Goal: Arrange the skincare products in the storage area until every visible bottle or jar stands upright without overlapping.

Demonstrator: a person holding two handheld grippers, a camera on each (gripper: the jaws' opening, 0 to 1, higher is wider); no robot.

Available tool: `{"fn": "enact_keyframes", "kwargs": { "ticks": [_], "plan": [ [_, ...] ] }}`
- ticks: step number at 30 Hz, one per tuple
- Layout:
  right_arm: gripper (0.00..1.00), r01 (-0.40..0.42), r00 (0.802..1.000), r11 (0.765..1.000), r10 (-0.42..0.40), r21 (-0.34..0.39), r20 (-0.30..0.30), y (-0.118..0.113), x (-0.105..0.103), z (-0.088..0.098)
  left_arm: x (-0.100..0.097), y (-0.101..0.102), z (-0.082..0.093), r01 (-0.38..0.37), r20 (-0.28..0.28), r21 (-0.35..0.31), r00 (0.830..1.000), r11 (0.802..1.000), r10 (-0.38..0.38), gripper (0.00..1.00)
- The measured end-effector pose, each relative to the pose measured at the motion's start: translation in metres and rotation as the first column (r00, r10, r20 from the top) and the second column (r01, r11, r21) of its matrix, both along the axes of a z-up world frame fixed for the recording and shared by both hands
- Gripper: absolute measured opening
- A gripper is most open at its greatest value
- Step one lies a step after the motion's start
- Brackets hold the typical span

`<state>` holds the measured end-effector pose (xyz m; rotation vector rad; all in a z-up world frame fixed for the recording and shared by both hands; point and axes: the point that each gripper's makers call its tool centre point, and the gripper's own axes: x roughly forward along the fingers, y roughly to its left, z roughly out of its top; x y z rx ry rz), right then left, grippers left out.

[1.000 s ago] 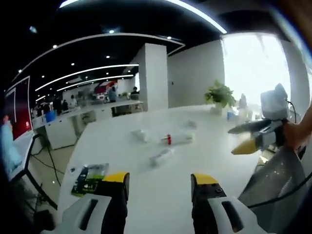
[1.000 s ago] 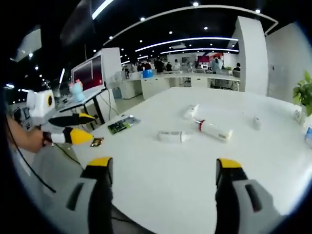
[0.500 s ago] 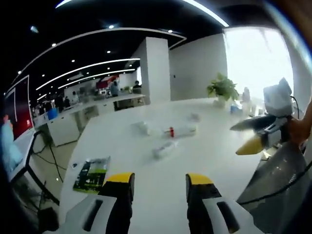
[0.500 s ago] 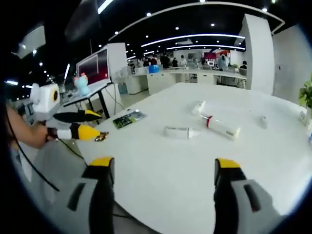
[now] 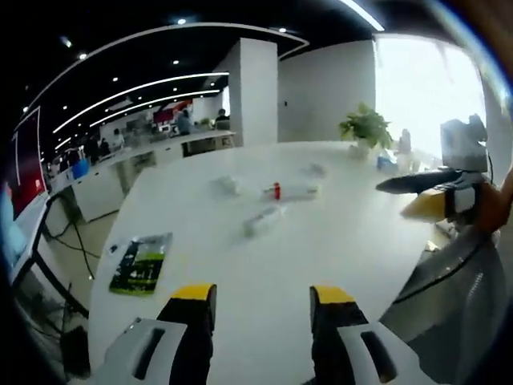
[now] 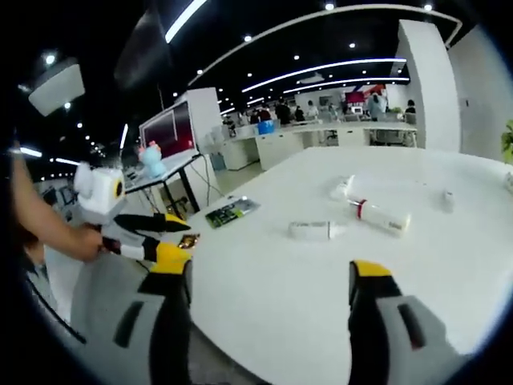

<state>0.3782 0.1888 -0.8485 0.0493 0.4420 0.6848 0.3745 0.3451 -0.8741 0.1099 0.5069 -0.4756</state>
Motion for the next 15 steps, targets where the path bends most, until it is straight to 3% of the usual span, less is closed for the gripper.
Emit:
{"fn": "enact_keyframes", "kwargs": {
  "ticks": [6, 8, 10, 13, 15],
  "plan": [
    [0.82, 0.09, 0.996, 0.995, -0.09, -0.034, -0.007, -0.018, 0.012, -0.005, -0.004, -0.015, 0.021, 0.066, 0.066, -0.087, 0.996, 0.994, -0.061, 0.47],
    [0.83, 0.097, 0.995, 0.989, -0.095, -0.114, 0.024, -0.022, 0.012, -0.009, -0.007, -0.018, 0.027, 0.097, 0.077, -0.113, 0.993, 0.989, -0.089, 0.46],
    [0.84, 0.12, 0.993, 0.96, -0.114, -0.251, 0.04, -0.03, 0.009, -0.02, -0.013, -0.025, 0.029, 0.139, 0.054, -0.192, 0.99, 0.971, -0.131, 0.45],
    [0.86, 0.134, 0.991, 0.966, -0.129, -0.222, 0.037, -0.024, 0.016, -0.019, -0.006, -0.021, 0.027, 0.124, 0.042, -0.188, 0.992, 0.974, -0.118, 0.45],
    [0.86, 0.133, 0.991, 0.97, -0.134, -0.205, 0.009, -0.03, 0.013, -0.02, 0.001, -0.008, 0.026, 0.05, 0.065, -0.146, 0.997, 0.988, -0.04, 0.44]
  ]
}}
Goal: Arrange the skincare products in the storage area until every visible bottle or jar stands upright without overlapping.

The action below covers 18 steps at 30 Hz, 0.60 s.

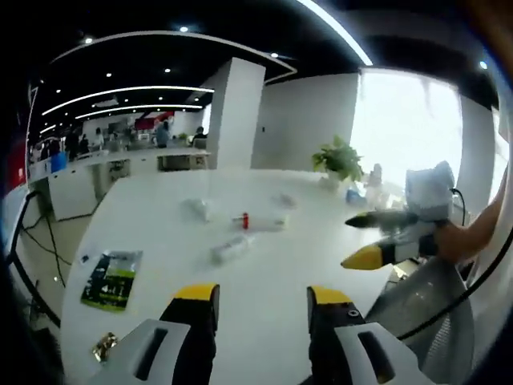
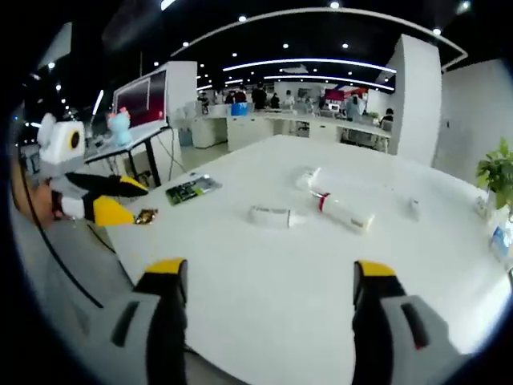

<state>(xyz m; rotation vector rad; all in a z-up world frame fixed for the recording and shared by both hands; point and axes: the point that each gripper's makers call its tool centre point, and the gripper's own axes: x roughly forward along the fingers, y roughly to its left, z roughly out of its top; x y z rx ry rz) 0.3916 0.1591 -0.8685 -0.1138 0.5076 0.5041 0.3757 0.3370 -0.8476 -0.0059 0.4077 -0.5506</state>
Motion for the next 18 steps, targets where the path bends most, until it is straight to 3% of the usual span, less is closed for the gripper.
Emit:
{"fn": "enact_keyframes", "kwargs": {
  "ticks": [3, 5, 7, 9, 11, 18],
  "plan": [
    [0.86, -0.006, 0.999, 0.997, 0.009, 0.081, -0.034, 0.001, 0.001, 0.003, 0.002, 0.0, 0.001, -0.008, 0.028, 0.038, 1.0, 0.999, 0.007, 0.44],
    [0.86, -0.019, 0.999, 0.983, 0.026, 0.182, -0.038, 0.003, -0.002, 0.014, 0.002, 0.007, 0.003, -0.039, 0.066, 0.084, 0.997, 0.996, 0.033, 0.45],
    [0.86, -0.012, 0.994, 0.979, 0.033, 0.202, -0.101, -0.003, -0.009, 0.011, 0.002, 0.014, -0.007, -0.068, 0.045, 0.145, 0.997, 0.987, 0.062, 0.45],
    [0.86, -0.007, 0.995, 0.965, 0.031, 0.262, -0.09, -0.003, -0.003, 0.016, 0.006, 0.015, -0.016, -0.071, 0.006, 0.165, 0.997, 0.984, 0.071, 0.47],
    [0.87, 0.0, 0.994, 0.968, 0.027, 0.25, -0.106, -0.005, 0.002, 0.012, 0.006, 0.017, -0.016, -0.075, 0.004, 0.157, 0.997, 0.985, 0.075, 0.52],
    [0.92, 0.042, 0.998, 0.973, -0.03, 0.228, -0.057, -0.001, 0.036, 0.017, 0.005, 0.018, -0.022, -0.07, -0.018, 0.176, 0.997, 0.982, 0.075, 0.53]
  ]
}}
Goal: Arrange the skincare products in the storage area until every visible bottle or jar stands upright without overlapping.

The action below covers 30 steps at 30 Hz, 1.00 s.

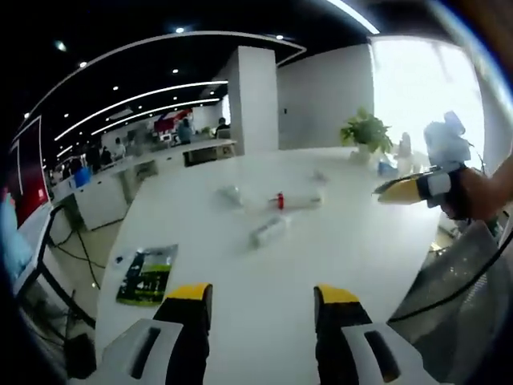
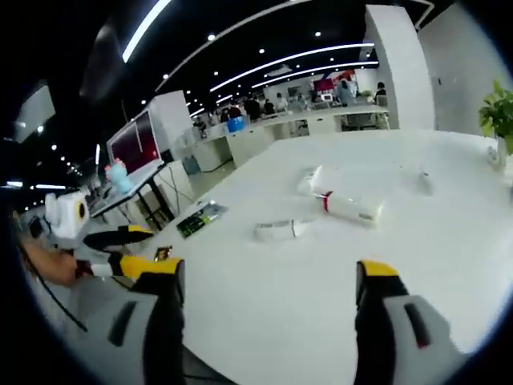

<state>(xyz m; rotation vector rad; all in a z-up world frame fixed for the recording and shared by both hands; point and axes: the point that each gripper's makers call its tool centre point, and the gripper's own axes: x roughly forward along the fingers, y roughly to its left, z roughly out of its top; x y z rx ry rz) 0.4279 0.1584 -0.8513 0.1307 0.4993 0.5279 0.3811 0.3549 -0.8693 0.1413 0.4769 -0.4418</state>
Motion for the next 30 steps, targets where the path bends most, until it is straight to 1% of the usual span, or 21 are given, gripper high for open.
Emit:
{"fn": "enact_keyframes", "kwargs": {
  "ticks": [1, 2, 3, 4, 6, 8, 10, 11, 12, 13, 14, 15, 16, 19, 22, 23, 24, 25, 26, 28, 30],
  "plan": [
    [0.97, 0.003, 1.0, 1.0, -0.003, -0.001, -0.001, 0.003, 0.009, 0.001, 0.0, 0.0, 0.0, -0.003, -0.002, -0.004, 1.0, 1.0, 0.003, 0.53],
    [1.0, 0.004, 1.0, 1.0, -0.004, -0.006, 0.003, 0.004, 0.016, 0.002, 0.0, 0.0, 0.0, -0.003, -0.003, -0.006, 1.0, 1.0, 0.003, 0.53],
    [1.0, -0.005, 1.0, 1.0, 0.005, -0.017, 0.009, 0.006, 0.024, 0.005, 0.0, 0.0, 0.0, -0.002, -0.004, -0.009, 1.0, 1.0, 0.002, 0.52],
    [1.0, -0.008, 1.0, 1.0, 0.008, -0.023, 0.005, 0.007, 0.037, 0.008, 0.0, 0.0, 0.0, -0.001, -0.004, -0.009, 1.0, 1.0, 0.0, 0.52],
    [1.0, -0.021, 0.999, 1.0, 0.022, -0.02, 0.039, 0.01, 0.065, 0.023, -0.001, -0.001, -0.001, 0.002, -0.009, -0.011, 1.0, 1.0, -0.002, 0.52],
    [1.0, -0.031, 0.999, 0.999, 0.032, -0.011, 0.033, 0.014, 0.091, 0.031, -0.002, 0.0, 0.001, 0.0, -0.007, -0.015, 1.0, 1.0, 0.0, 0.51],
    [1.0, -0.054, 0.998, 0.998, 0.055, -0.026, 0.03, 0.021, 0.123, 0.04, -0.001, 0.001, 0.004, 0.0, 0.009, -0.024, 1.0, 1.0, 0.0, 0.51],
    [1.0, -0.073, 0.997, 0.997, 0.074, -0.037, 0.012, 0.024, 0.133, 0.039, 0.001, 0.001, 0.004, -0.003, 0.012, -0.027, 1.0, 1.0, 0.003, 0.52],
    [0.99, -0.082, 0.997, 0.996, 0.082, -0.045, -0.001, 0.029, 0.15, 0.041, 0.001, 0.001, 0.004, -0.005, 0.011, -0.03, 1.0, 1.0, 0.005, 0.52],
    [0.99, -0.092, 0.996, 0.994, 0.091, -0.055, -0.013, 0.031, 0.161, 0.041, 0.001, 0.002, 0.004, -0.009, 0.009, -0.028, 1.0, 1.0, 0.01, 0.52],
    [0.99, -0.108, 0.994, 0.992, 0.106, -0.069, -0.035, 0.034, 0.169, 0.04, 0.001, 0.002, 0.004, -0.011, 0.009, -0.027, 1.0, 1.0, 0.011, 0.51],
    [0.99, -0.125, 0.992, 0.989, 0.123, -0.08, -0.037, 0.04, 0.183, 0.041, 0.002, 0.002, 0.004, -0.009, 0.011, -0.026, 1.0, 1.0, 0.01, 0.51],
    [1.0, -0.163, 0.986, 0.983, 0.158, -0.089, -0.056, 0.047, 0.192, 0.039, 0.002, 0.002, 0.003, -0.009, 0.007, -0.025, 1.0, 1.0, 0.01, 0.51],
    [1.0, -0.177, 0.984, 0.977, 0.171, -0.122, -0.056, 0.057, 0.217, 0.039, 0.002, 0.003, -0.003, -0.015, -0.007, 0.004, 1.0, 1.0, 0.015, 0.5],
    [1.0, -0.182, 0.982, 0.972, 0.172, -0.151, -0.075, 0.065, 0.241, 0.031, 0.003, 0.005, -0.005, -0.024, -0.021, 0.0, 0.999, 1.0, 0.024, 0.5],
    [0.99, -0.182, 0.982, 0.971, 0.171, -0.153, -0.086, 0.066, 0.246, 0.028, 0.003, 0.006, -0.005, -0.025, -0.023, 0.001, 0.999, 1.0, 0.025, 0.5],
    [0.99, -0.181, 0.981, 0.972, 0.168, -0.153, -0.094, 0.068, 0.25, 0.025, 0.002, 0.006, -0.012, -0.029, -0.06, 0.001, 0.998, 1.0, 0.029, 0.5],
    [0.99, -0.179, 0.98, 0.972, 0.163, -0.152, -0.111, 0.069, 0.254, 0.022, 0.001, 0.007, -0.015, -0.031, -0.076, 0.014, 0.997, 0.999, 0.032, 0.49],
    [0.99, -0.179, 0.979, 0.972, 0.161, -0.154, -0.121, 0.07, 0.257, 0.019, 0.002, 0.007, -0.014, -0.031, -0.067, 0.014, 0.997, 0.999, 0.032, 0.49],
    [0.98, -0.181, 0.974, 0.969, 0.153, -0.167, -0.168, 0.07, 0.266, 0.007, 0.002, 0.007, -0.012, -0.031, -0.051, 0.011, 0.998, 0.999, 0.032, 0.49],
    [0.96, -0.167, 0.972, 0.973, 0.136, -0.158, -0.191, 0.071, 0.276, 0.002, 0.001, 0.007, -0.012, -0.027, -0.055, 0.012, 0.998, 1.0, 0.028, 0.48]
  ]
}}
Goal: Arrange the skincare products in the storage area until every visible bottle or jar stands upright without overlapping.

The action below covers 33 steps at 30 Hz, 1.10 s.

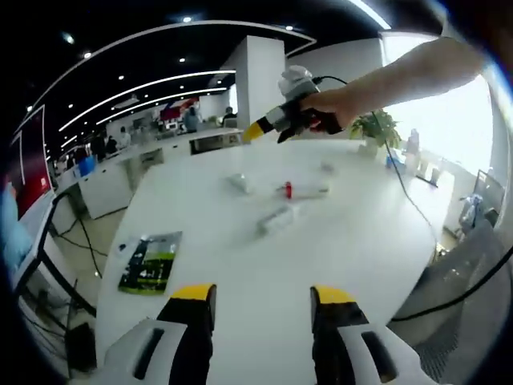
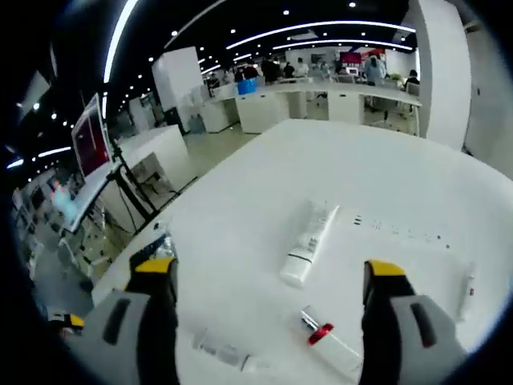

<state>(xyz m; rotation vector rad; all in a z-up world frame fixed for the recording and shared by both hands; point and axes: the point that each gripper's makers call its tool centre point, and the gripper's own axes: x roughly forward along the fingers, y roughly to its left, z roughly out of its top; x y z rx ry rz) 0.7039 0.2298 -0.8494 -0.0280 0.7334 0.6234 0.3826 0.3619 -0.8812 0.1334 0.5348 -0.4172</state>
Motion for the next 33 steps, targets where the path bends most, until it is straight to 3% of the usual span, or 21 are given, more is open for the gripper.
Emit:
{"fn": "enact_keyframes", "kwargs": {
  "ticks": [3, 5, 8, 10, 19, 22, 33],
  "plan": [
    [0.91, 0.03, 0.999, 1.0, -0.03, -0.001, -0.026, 0.0, 0.016, -0.013, -0.002, -0.007, 0.003, 0.036, 0.012, -0.012, 0.999, 0.999, -0.036, 0.47],
    [0.89, 0.022, 0.998, 0.999, -0.025, -0.044, -0.058, 0.0, 0.019, -0.026, -0.004, -0.01, 0.004, 0.053, 0.016, -0.011, 0.998, 0.999, -0.053, 0.46],
    [0.83, 0.029, 0.999, 0.995, -0.033, -0.096, -0.036, 0.0, 0.034, -0.036, -0.004, -0.011, 0.002, 0.06, 0.012, -0.003, 0.998, 0.998, -0.06, 0.45],
    [0.77, 0.048, 0.998, 0.995, -0.052, -0.089, -0.042, 0.003, 0.038, -0.037, -0.004, -0.01, 0.003, 0.056, 0.012, -0.01, 0.998, 0.998, -0.056, 0.45],
    [0.73, 0.047, 0.991, 0.989, -0.063, -0.137, -0.115, 0.008, 0.054, -0.069, -0.003, -0.008, -0.003, 0.049, -0.014, -0.003, 0.999, 0.999, -0.05, 0.45],
    [0.72, 0.087, 0.982, 0.991, -0.103, -0.103, -0.158, 0.009, 0.056, -0.08, -0.002, -0.006, -0.004, 0.04, -0.016, -0.008, 0.999, 0.999, -0.04, 0.44],
    [0.65, 0.067, 0.981, 0.986, -0.093, -0.153, -0.172, 0.008, 0.073, -0.097, -0.004, -0.011, -0.006, 0.055, -0.028, -0.015, 0.998, 0.998, -0.055, 0.43]
  ]
}}
